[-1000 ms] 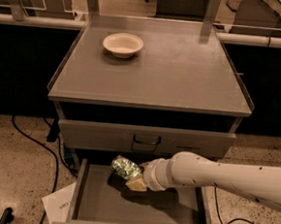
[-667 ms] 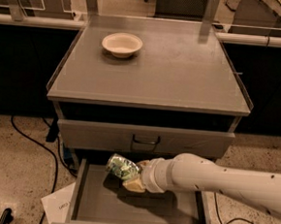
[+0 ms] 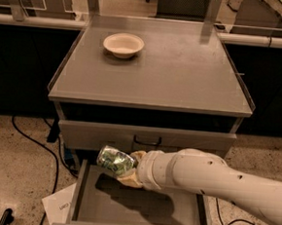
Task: Pick green can from middle drawer and place on counter
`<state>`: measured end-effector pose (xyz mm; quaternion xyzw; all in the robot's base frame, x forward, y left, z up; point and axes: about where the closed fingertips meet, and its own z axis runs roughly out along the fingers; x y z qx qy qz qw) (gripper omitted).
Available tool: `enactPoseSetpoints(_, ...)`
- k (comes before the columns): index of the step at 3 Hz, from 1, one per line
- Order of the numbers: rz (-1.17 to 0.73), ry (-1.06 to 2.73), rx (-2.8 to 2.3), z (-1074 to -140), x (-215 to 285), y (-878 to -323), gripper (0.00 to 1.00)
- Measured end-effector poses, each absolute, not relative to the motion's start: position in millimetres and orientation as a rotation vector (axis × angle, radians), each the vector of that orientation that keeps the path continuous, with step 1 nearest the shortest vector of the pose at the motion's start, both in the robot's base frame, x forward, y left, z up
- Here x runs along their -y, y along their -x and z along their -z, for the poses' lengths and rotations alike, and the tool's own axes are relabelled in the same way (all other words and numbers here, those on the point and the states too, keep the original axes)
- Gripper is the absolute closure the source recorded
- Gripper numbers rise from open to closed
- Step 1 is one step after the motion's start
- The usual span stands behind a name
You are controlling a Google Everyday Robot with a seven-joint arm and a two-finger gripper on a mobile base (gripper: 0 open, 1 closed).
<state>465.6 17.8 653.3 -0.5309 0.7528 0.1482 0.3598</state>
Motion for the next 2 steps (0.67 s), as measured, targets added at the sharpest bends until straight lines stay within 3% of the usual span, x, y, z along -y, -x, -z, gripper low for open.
enactPoseSetpoints(2,-0.421,1.424,-1.908,-650.9,-18.1,-464.5,1.0)
